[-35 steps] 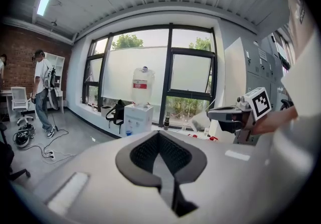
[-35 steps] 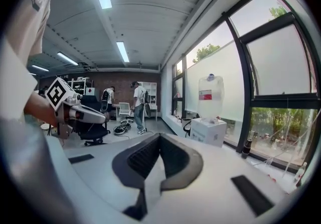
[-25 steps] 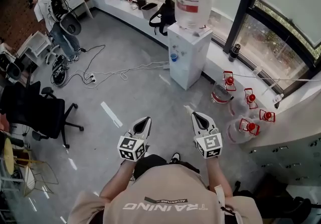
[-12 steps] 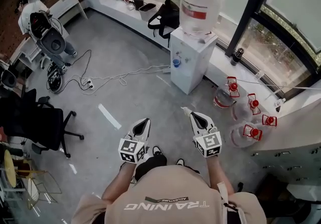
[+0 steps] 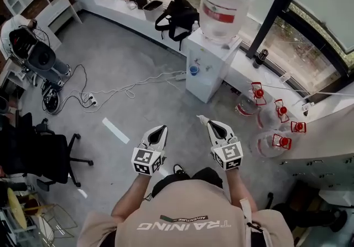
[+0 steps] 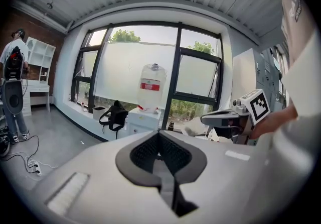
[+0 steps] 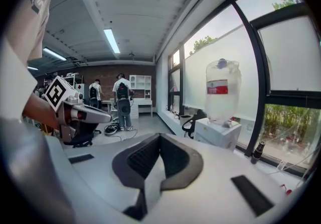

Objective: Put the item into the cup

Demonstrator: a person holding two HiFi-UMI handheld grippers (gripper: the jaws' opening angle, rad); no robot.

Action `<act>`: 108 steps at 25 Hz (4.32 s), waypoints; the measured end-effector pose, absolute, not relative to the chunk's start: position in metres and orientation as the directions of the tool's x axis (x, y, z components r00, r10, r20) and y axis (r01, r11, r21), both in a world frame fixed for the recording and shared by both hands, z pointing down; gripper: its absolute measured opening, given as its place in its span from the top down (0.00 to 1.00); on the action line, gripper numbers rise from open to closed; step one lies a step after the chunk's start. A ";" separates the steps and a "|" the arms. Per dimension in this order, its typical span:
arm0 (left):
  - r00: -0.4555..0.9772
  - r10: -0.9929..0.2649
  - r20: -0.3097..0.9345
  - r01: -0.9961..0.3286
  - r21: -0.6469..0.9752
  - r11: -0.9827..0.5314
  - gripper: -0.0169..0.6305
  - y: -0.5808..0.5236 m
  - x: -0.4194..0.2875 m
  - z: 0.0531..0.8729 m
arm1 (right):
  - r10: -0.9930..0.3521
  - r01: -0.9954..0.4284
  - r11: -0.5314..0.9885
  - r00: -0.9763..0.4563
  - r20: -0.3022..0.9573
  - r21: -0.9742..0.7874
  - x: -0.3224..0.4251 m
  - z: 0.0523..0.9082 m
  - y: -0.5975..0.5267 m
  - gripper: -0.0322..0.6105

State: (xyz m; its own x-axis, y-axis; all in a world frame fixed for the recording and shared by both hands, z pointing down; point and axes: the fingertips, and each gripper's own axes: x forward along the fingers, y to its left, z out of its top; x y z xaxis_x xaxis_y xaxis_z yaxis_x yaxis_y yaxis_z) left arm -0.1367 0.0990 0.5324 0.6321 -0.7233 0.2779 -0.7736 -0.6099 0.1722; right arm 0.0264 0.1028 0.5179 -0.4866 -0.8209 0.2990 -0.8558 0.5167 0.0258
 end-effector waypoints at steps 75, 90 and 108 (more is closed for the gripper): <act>0.717 -0.555 0.422 -0.678 0.233 -0.697 0.96 -0.352 -0.093 0.632 | -0.702 -0.884 0.464 -0.406 0.585 -0.057 0.029 0.699 -0.312 0.93; 0.727 -0.470 0.500 -0.663 0.335 -0.670 0.96 -0.347 -0.063 0.772 | -0.718 -0.908 0.416 -0.357 0.598 -0.042 0.035 0.862 -0.364 0.93; 0.730 -0.436 0.526 -0.655 0.357 -0.666 0.96 -0.336 -0.068 0.838 | -0.781 -0.958 0.285 -0.220 0.585 0.019 0.072 0.918 -0.419 0.93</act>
State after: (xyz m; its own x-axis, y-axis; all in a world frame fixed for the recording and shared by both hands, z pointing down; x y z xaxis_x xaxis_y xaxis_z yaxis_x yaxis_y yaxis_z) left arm -0.0681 -0.3355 0.8378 0.7297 -0.4364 0.5264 -0.6554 -0.6659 0.3565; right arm 0.0716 -0.4191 0.9184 -0.2204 -0.7807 0.5848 -0.9584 0.2848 0.0190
